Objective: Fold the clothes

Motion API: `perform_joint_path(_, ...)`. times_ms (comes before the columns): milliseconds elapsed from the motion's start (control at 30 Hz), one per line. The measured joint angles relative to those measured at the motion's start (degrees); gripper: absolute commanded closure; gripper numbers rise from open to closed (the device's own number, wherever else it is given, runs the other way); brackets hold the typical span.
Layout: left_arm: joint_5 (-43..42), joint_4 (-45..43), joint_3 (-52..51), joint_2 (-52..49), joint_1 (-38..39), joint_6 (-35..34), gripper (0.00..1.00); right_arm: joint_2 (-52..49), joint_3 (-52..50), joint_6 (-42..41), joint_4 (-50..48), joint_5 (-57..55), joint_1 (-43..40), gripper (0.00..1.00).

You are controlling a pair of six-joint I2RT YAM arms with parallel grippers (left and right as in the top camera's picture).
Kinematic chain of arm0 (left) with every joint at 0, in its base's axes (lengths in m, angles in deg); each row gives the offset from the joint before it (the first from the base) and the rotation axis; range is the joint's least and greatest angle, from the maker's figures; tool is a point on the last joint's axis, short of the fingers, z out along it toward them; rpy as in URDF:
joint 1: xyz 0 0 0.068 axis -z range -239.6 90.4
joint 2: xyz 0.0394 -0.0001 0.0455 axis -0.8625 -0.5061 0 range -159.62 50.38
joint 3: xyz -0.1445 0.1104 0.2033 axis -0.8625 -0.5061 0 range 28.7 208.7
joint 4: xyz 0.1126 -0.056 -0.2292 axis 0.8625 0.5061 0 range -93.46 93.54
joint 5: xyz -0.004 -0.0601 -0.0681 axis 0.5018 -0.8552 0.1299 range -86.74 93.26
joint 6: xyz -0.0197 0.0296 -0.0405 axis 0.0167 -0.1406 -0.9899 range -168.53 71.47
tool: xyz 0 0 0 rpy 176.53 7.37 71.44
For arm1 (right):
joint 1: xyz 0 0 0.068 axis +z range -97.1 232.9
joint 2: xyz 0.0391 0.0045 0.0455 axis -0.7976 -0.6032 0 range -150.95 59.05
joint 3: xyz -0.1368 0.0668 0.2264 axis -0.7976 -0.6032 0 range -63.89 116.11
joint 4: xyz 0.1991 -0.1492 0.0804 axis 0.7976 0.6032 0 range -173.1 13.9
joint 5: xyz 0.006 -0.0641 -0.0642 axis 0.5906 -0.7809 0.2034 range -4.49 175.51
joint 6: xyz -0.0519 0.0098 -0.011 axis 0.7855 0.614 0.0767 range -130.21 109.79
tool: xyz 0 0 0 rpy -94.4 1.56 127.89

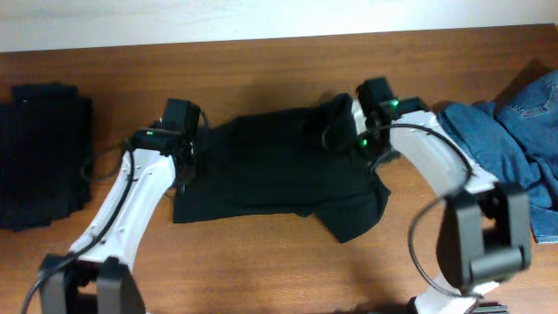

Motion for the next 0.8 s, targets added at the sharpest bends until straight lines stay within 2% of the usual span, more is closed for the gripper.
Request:
perform_joint_path(67,0.07,-4.42,0.74,1.09,0.0,0.0,0.81,1.66,2.16,0.0,-1.01,0.42,0.0,0.36)
perform_joint_path(100,0.07,-6.82,0.98,1.38,0.0,-0.04,0.83,2.54,3.34,0.2,-2.71,0.63,0.0,0.28)
perform_joint_path(133,0.07,-7.48,1.07,1.4,0.0,-0.04,0.83,2.64,3.58,0.11,-3.06,0.68,0.0,0.24)
perform_joint_path(200,0.07,-10.21,1.11,1.4,0.0,-0.02,0.82,2.93,4.02,0.24,-6.34,0.81,0.0,0.23)
perform_joint_path(333,0.09,-13.86,1.11,1.2,0.0,-0.17,0.66,2.82,4.02,0.17,-11.45,0.44,0.0,0.23)
perform_joint_path(400,0.22,-14.88,1.14,0.28,0.0,-0.31,0.62,2.82,4.02,0.17,-14.25,0.15,0.0,0.24)
perform_joint_path(500,0.33,-15.93,1.14,-2.62,0.0,-0.44,0.62,2.75,4.02,0.22,-17.46,0.13,0.0,0.31)
perform_joint_path(733,-0.9,-16.44,1.14,-10.34,0.0,-0.46,0.63,0.07,4.02,0.24,-19.45,-0.13,0.0,0.55)
perform_joint_path(800,-1.51,-16.46,1.14,-10.51,0.0,-0.46,0.62,-2.12,4.02,0.26,-19.54,-0.24,0.0,0.57)
